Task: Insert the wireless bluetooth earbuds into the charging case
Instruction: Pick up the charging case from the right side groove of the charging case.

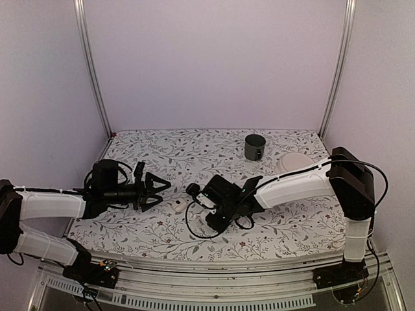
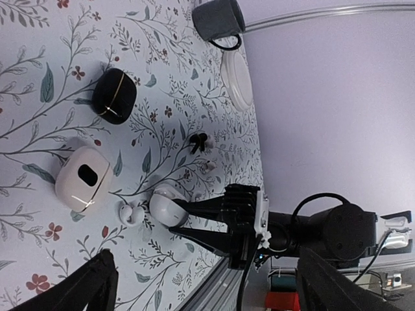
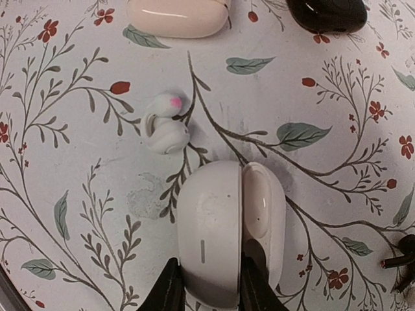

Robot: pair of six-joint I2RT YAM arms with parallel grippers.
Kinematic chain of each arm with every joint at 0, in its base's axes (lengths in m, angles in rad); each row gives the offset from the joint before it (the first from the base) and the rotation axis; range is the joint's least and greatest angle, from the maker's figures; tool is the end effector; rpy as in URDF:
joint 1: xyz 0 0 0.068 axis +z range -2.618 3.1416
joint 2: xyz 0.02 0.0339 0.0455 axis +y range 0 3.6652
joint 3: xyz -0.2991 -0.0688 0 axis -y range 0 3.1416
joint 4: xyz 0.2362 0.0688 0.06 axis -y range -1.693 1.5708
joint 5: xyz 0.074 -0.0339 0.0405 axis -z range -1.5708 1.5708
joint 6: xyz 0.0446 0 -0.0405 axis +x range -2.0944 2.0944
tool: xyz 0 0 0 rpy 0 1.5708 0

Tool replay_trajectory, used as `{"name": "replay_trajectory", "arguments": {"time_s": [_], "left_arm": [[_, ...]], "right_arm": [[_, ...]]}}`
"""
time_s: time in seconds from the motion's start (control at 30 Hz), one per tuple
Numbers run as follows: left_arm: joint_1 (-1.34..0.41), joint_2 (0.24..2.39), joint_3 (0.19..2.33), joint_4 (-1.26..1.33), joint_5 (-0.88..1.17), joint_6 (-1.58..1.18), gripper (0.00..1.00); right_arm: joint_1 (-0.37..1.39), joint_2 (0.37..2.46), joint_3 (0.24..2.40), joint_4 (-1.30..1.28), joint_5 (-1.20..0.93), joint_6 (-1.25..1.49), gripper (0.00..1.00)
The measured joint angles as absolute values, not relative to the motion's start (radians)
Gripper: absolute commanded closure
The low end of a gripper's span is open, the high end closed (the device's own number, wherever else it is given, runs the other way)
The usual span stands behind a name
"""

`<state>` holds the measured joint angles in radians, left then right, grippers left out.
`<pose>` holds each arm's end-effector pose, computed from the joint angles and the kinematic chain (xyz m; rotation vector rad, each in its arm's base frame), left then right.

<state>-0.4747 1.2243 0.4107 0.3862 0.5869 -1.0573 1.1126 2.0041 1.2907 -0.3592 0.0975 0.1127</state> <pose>0.1892 -0.1250 0.2183 -0.2267 2.2755 -1.4901 0.1897 0.3748 0.1718 -1.2486 2.3547 0.2835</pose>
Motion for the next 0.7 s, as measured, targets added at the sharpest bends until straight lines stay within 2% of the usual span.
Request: {"name": "replay_trajectory", "arguments": {"time_s": [0.1, 0.2, 0.4, 0.7], "left_arm": [[-0.474, 1.236, 0.411, 0.403, 0.613, -1.054, 0.06], [-0.474, 1.257, 0.412, 0.408, 0.646, -1.044, 0.08], [-0.476, 1.317, 0.467, 0.445, 0.723, -1.028, 0.14], [-0.551, 1.408, 0.606, 0.504, 0.786, -0.995, 0.33]], "right_arm": [[1.113, 1.996, 1.287, -0.358, 0.110, 0.115, 0.80], [1.113, 1.963, 1.280, -0.359, 0.127, 0.115, 0.86], [1.113, 1.848, 1.284, -0.351, 0.157, 0.115, 0.86], [1.113, 1.784, 1.343, -0.352, 0.185, 0.109, 0.86]]}}
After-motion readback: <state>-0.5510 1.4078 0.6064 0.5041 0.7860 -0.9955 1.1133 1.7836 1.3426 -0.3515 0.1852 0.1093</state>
